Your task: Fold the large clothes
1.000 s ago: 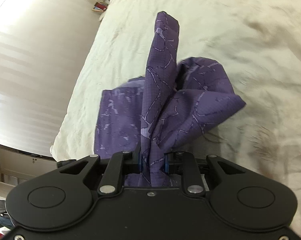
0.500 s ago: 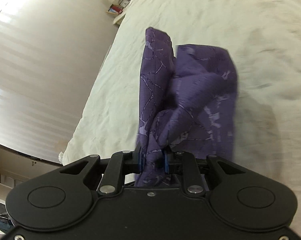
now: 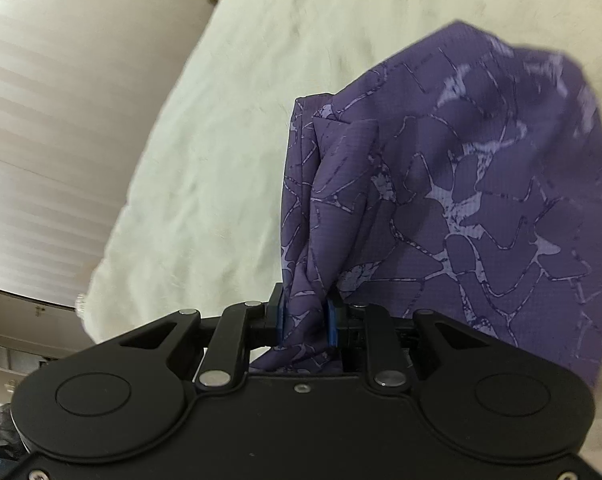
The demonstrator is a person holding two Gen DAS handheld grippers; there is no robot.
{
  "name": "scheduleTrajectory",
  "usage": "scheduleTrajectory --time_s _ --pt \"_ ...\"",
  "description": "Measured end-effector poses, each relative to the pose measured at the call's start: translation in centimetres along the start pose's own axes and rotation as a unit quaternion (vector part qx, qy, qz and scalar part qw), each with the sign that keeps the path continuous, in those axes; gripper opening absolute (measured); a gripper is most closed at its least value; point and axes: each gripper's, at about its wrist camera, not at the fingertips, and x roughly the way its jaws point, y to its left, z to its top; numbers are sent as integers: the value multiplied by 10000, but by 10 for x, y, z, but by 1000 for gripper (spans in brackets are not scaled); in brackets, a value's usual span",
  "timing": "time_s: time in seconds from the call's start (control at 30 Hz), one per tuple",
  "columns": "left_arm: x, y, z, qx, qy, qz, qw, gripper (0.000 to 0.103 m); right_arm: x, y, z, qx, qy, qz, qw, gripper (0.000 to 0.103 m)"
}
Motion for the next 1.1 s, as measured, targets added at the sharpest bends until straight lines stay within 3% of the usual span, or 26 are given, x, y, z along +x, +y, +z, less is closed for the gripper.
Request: scheduleTrajectory --time_s 0.17,0.2,0.27,0.3,0.4,0.53,0.67,0.8,1.0,1.1 --pt "-4 8 -1 -36 77 -7 10000 23 33 9 -2 -189 164 -187 9995 38" --pt "-5 8 0 -19 79 -20 10000 23 37 8 -3 -174 179 -139 9996 40" --pt "-9 8 2 12 55 -58 10000 23 39 5 -3 -171 173 140 9996 55" --pt "-12 6 5 31 14 -96 9999 23 37 5 -2 -203 149 327 9991 56" --pt "-28 0 15 139 -226 -248 9993 23 16 8 0 -293 10 766 9966 56" --pt "-51 -21 33 381 -661 -502 9958 29 -36 5 7 -427 -600 958 9927 56" --pt "-55 -53 52 769 -895 -896 9890 30 -91 -14 6 -505 -1280 592 9887 56" --pt "-27 -83 56 1226 -734 -1131 9833 31 -123 -41 -3 -415 -1660 -114 9852 56" --pt "45 -67 32 1150 327 -594 9910 30 -117 -46 -16 -501 -1587 -902 9819 54" --pt "48 -48 25 717 353 -700 9943 30 -113 -42 -18 -736 -1446 -1089 9807 43"
